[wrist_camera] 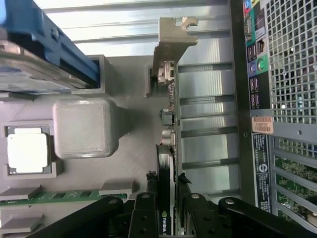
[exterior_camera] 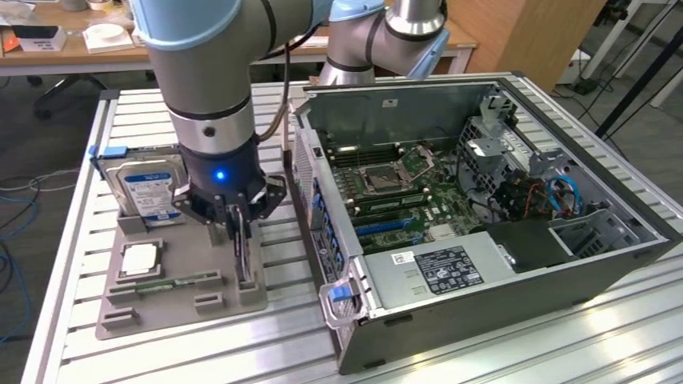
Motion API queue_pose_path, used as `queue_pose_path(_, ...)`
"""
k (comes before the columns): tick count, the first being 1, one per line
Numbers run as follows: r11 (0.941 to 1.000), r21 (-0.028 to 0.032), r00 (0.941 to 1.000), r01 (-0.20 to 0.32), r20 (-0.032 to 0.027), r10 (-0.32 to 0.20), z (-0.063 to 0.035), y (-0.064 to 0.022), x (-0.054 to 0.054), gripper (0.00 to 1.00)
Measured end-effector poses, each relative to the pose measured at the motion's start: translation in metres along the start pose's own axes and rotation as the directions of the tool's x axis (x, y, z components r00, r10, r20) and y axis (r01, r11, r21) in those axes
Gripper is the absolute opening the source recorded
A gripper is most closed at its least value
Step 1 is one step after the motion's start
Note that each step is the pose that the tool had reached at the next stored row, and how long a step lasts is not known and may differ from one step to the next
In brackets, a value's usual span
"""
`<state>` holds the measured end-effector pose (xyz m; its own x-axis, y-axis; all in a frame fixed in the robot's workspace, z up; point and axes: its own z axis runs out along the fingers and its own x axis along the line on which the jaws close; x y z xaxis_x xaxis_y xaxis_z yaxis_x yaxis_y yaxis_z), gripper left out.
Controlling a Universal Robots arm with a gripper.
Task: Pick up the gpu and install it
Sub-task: 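Pick up the gpu and move the gpu toward the slot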
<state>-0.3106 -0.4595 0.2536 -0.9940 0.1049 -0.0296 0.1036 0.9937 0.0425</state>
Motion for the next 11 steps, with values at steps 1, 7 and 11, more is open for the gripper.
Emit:
queue_pose_path(1,1.0000,0.0000,1.0000,0.000,0.0000,0.000,-0.0018,0.0004,0.000,0.27)
queue_pose_path(7,1.0000,0.0000,1.0000,0.000,-0.0002,0.000,-0.0170,0.0014,0.001,0.26)
queue_pose_path(11,1.0000,0.0003,1.0000,-0.001,-0.0002,0.001,-0.0248,0.0024,0.002,0.26)
